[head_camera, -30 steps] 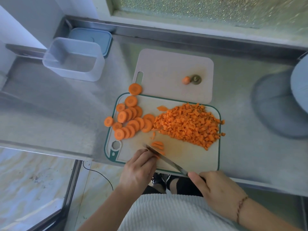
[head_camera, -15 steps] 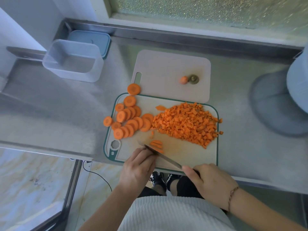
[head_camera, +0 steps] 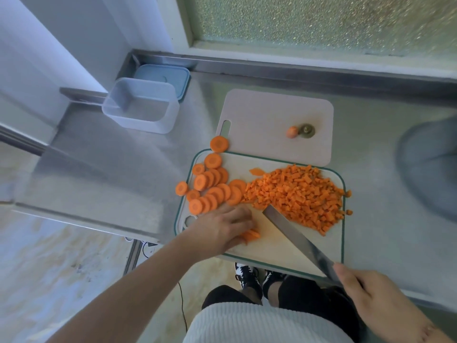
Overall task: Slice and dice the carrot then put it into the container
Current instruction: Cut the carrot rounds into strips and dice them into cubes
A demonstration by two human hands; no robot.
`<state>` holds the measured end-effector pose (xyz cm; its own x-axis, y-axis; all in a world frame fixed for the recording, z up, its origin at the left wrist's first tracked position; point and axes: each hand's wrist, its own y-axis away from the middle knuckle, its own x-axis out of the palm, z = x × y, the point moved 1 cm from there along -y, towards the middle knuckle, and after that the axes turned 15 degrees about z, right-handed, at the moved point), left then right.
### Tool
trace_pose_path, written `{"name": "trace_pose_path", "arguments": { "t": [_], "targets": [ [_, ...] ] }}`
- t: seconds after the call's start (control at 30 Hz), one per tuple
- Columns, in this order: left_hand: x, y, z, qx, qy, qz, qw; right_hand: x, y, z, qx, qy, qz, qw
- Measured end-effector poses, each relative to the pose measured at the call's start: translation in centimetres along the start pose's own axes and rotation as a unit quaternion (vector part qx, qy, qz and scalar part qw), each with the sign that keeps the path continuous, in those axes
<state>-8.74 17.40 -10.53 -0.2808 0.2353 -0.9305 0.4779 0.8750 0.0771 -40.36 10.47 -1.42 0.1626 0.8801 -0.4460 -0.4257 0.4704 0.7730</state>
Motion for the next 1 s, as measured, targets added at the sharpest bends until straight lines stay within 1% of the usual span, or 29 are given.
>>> {"name": "trace_pose_path", "arguments": {
  "t": [0.07,0.13,0.2,0.3,0.4,0.5,0.57,0.67,0.73,0.83,0.9,1.0],
  "targets": [
    [0.5,-0.2,-0.5,-0.007,-0.002,-0.025,1.000,0.2,-0.1,-0.1,-0.001,-0.006,-0.002,1.000],
    [0.9,-0.3,-1.7,-0.037,0.008,-0.074,0.997,0.4,-0.2,-0.4,0.003,-0.011,-0.006,1.000],
    [1.6,-0.5,-3.3,-0.089,0.014,-0.122,0.988,0.6,-0.5,-0.7,0.007,-0.006,-0.008,1.000],
    [2.8,-0.9,-5.9,-0.180,0.044,-0.169,0.968,0.8,-0.8,-0.7,0.006,0.021,-0.018,1.000],
    [3.7,-1.8,-8.1,-0.262,0.061,-0.192,0.944,1.1,-1.1,0.1,0.005,0.045,-0.017,0.999],
    [4.1,-2.5,-8.9,-0.299,0.065,-0.200,0.931,1.5,-1.1,1.0,-0.003,0.057,-0.019,0.998],
    [4.1,-2.5,-8.8,-0.301,0.062,-0.201,0.930,1.6,-1.0,1.1,-0.008,0.069,-0.026,0.997],
    [3.8,-2.1,-8.6,-0.276,0.058,-0.205,0.937,1.2,-0.6,1.1,-0.004,0.083,-0.028,0.996],
    [3.6,-1.9,-8.3,-0.227,0.059,-0.216,0.948,1.0,-0.3,1.1,-0.012,0.090,-0.025,0.996],
    [3.9,-1.9,-7.5,-0.126,0.050,-0.217,0.967,1.2,0.0,0.9,-0.018,0.111,-0.018,0.994],
    [4.1,-1.9,-7.1,-0.100,0.058,-0.215,0.970,1.3,0.0,0.7,-0.022,0.116,-0.011,0.993],
    [4.3,-1.8,-6.9,-0.094,0.072,-0.224,0.967,1.2,0.1,0.7,-0.014,0.125,0.015,0.992]
  ]
}}
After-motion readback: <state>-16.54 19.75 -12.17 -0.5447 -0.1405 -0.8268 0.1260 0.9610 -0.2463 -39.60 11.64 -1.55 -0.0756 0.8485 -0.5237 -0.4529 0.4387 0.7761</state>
